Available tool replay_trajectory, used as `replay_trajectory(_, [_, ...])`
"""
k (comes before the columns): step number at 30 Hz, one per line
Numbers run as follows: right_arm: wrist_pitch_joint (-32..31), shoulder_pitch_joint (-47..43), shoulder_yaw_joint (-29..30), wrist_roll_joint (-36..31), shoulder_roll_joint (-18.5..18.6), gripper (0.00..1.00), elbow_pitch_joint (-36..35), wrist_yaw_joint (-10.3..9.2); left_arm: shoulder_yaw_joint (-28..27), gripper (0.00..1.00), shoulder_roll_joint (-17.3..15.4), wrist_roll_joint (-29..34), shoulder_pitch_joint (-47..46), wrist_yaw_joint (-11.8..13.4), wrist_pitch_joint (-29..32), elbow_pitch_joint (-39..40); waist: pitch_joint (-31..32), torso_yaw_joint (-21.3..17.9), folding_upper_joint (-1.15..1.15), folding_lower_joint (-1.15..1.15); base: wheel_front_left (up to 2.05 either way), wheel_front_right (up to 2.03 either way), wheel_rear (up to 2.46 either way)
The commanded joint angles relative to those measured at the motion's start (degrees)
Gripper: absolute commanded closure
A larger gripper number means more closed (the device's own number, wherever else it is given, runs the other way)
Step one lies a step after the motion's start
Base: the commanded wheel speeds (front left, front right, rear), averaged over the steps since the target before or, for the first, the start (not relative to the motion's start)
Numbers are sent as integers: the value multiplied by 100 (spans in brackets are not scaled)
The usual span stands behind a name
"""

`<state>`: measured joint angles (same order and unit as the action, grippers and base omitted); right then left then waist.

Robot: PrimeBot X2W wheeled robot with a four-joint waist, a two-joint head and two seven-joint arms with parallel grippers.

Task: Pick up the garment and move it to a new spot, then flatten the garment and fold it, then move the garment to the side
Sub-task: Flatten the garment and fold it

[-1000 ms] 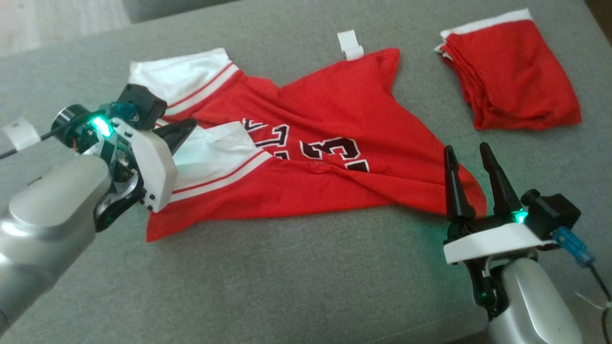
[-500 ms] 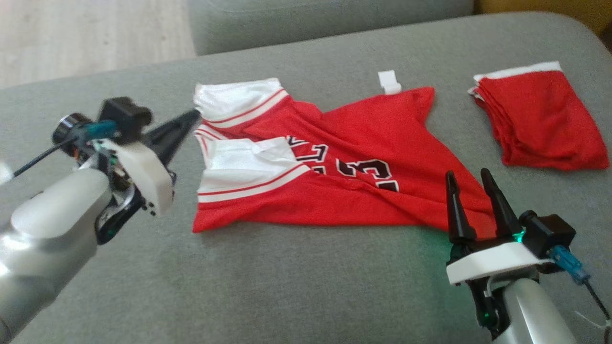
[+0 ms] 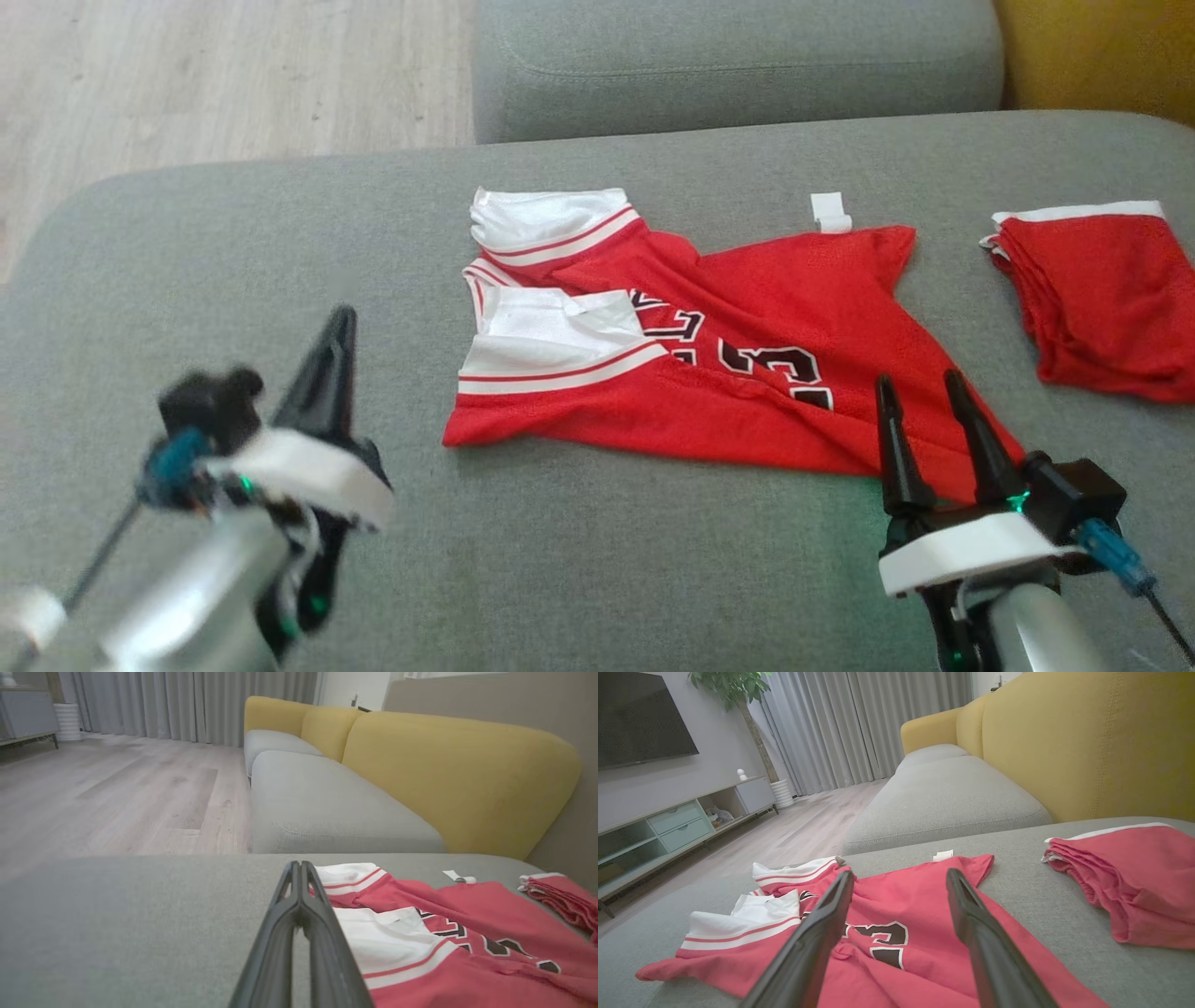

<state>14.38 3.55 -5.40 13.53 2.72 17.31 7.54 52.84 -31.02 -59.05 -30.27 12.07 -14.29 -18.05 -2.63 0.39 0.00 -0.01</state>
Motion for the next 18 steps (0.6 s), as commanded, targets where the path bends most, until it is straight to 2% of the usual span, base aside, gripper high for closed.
replay_trajectory(1, [62, 113, -115, -55, 16, 0, -229, -5, -675, 100, 10, 227, 228, 103, -69, 387, 5, 55, 0, 1, 0, 0, 0])
replay_trajectory(3, [62, 104, -118, -61, 16, 0, -231, -5, -865, 100, 93, 345, 469, 125, -69, 510, 0, 64, 0, 1, 0, 0, 0])
replay_trajectory(4, [62, 102, -128, -67, 16, 0, -229, -5, -1017, 85, 167, 452, 680, 131, -69, 598, -6, 68, 0, 1, 0, 0, 0])
replay_trajectory(5, [62, 105, -137, -73, 16, 0, -227, -5, -1165, 53, 243, 534, 856, 136, -69, 662, -16, 70, 0, 1, 0, 0, 0])
replay_trajectory(6, [62, 123, -144, -83, 16, 0, -234, -5, -1324, 0, 342, 757, 1067, 98, -70, 725, -58, 75, 0, 1, 0, 0, 0])
replay_trajectory(13, [51, 254, -165, -106, 16, 0, -277, -5, -1378, 0, 430, 1141, 866, -139, -29, 458, -371, -17, 0, 1, 0, 0, 0])
replay_trajectory(18, [53, 337, -173, -105, 16, 0, -281, -5, -1230, 0, 477, 1122, 374, -394, 412, 28, -691, -157, 0, 1, 0, 0, 0])
